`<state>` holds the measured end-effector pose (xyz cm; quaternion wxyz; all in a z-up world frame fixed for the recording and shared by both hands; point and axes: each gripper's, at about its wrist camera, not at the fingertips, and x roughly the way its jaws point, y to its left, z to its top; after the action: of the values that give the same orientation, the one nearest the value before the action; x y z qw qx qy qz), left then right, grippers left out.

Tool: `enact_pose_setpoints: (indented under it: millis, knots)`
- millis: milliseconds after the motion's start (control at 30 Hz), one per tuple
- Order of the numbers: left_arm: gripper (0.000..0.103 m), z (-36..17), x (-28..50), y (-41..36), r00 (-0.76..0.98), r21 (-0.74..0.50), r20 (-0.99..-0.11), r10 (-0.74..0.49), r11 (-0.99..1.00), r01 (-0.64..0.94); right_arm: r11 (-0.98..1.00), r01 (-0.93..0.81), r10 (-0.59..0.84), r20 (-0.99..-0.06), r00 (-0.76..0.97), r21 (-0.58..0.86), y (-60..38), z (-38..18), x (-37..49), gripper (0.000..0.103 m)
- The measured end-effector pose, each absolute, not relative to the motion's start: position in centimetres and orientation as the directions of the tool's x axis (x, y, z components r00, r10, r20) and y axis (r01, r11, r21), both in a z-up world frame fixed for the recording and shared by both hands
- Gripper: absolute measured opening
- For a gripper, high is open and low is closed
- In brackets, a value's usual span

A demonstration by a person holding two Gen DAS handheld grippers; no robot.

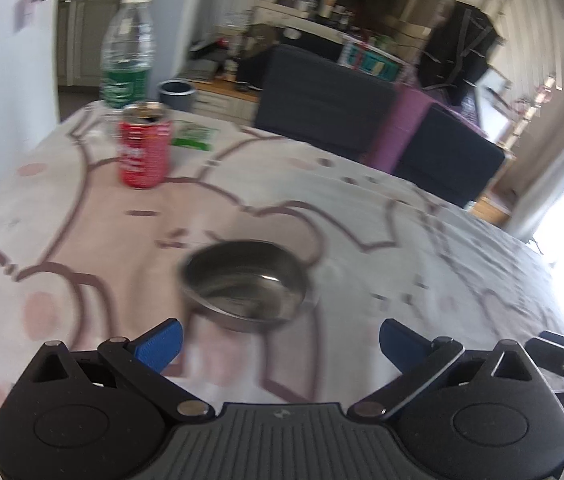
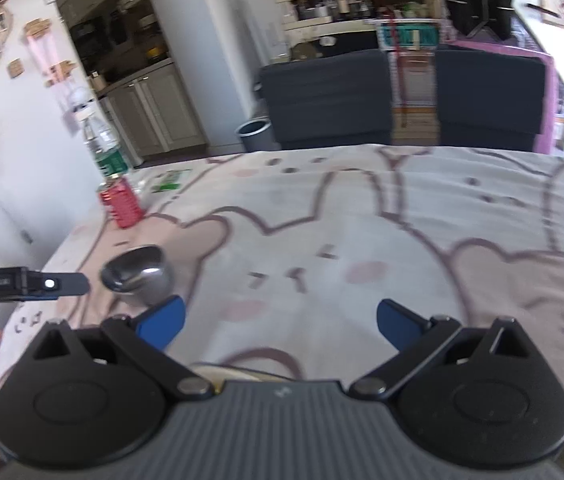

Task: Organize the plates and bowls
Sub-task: 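Move both grippers to the small steel bowl by the red can and grasp its rim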

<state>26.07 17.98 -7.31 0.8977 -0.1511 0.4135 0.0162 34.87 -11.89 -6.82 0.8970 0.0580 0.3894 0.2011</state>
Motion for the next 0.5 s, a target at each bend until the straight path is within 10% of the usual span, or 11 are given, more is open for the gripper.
enact_pose_setpoints:
  millis: [200,433,500]
  knots:
    - [0.103,-8.6,26.8,22.0,0.639,-0.211,-0.769,0.012,0.939,-0.272,0.894,-0.343,0.439,-0.706,0.555,0.287,-5.6,-7.6,38.2,0.102]
    - [0.100,-9.3,28.3,24.3,0.633,-0.252,-0.774,-0.008,0.921,-0.297,0.853,-0.307,0.521,-0.704,0.482,0.422,-0.2,-9.5,41.9,0.064]
    - [0.081,-9.4,28.7,24.4,0.636,-0.282,-0.771,-0.030,0.912,-0.299,0.843,-0.304,0.538,-0.704,0.464,0.444,1.4,-10.0,42.9,0.057]
